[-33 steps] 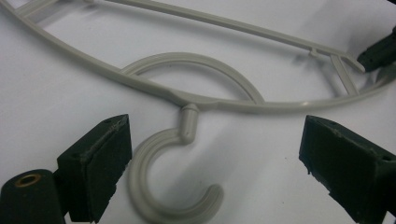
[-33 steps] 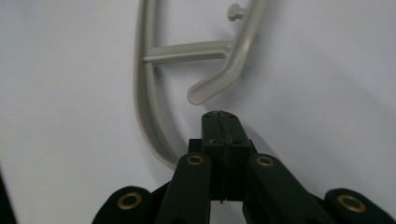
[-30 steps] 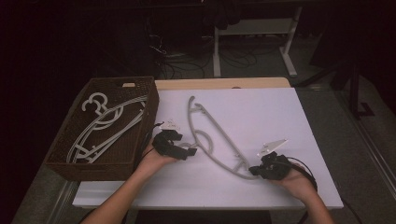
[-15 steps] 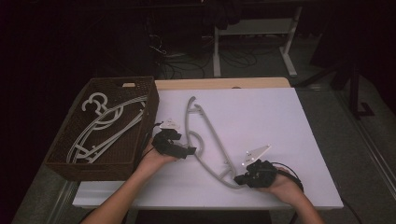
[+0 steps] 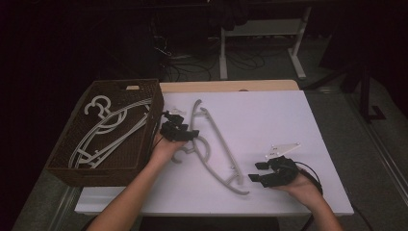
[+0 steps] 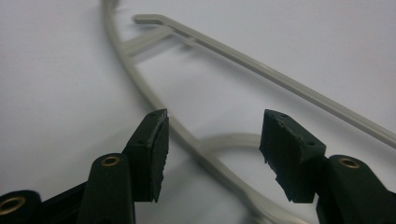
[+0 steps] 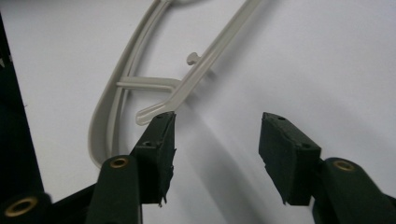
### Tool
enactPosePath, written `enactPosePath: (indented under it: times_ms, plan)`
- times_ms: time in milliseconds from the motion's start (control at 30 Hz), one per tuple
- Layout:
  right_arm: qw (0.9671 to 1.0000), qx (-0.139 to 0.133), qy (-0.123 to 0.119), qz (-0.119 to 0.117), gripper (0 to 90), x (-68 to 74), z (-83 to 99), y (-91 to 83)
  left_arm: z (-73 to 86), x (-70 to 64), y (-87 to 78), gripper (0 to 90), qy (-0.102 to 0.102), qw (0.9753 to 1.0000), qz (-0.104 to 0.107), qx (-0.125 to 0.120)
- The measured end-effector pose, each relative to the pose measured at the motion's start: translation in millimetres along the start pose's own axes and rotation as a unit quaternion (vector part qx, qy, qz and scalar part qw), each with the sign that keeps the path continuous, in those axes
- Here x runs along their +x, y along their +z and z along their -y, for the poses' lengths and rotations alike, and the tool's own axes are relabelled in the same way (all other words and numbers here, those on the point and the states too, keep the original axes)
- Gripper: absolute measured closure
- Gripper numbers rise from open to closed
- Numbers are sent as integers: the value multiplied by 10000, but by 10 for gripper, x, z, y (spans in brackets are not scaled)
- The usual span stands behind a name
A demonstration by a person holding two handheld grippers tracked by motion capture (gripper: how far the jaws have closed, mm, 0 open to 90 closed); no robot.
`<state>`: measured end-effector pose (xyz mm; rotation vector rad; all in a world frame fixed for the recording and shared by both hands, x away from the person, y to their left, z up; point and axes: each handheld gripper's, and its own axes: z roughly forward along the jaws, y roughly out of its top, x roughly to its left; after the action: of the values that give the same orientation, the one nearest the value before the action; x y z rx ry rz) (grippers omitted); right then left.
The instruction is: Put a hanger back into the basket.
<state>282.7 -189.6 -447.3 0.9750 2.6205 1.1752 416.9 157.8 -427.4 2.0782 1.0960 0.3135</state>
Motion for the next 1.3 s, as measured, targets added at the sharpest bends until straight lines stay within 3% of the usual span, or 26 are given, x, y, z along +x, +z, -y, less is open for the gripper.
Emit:
enactPosePath:
  times_ms: [167,433,500,667,733,833,933,1100,1300]
  plan:
    - [9999,-45,78,93,422,-44,15,-13,-109,155,192,468,-325,9995,1,64]
    - [9996,-126,191,168,417,-69,20,-36,-290,355,418,634,-548,9982,-212,78]
    - [9996,-149,192,173,417,-74,22,-41,-332,376,444,661,-557,9982,-210,80]
    - [9995,-161,202,196,419,-83,21,-42,-413,424,538,717,-607,9969,-473,165]
    - [9995,-165,204,202,420,-82,21,-45,-419,443,587,727,-681,9965,-437,211]
    - [9994,-189,194,214,421,-83,23,-54,-421,440,641,743,-567,9963,-557,336]
    - [9993,-211,205,234,423,-88,26,-63,-419,461,659,764,-643,9960,-530,317]
    - [9991,-253,237,249,426,-90,22,-72,-461,422,705,769,-540,9966,-533,329]
    - [9989,-310,212,265,429,-84,16,-89,-586,250,855,785,-317,9982,-346,376]
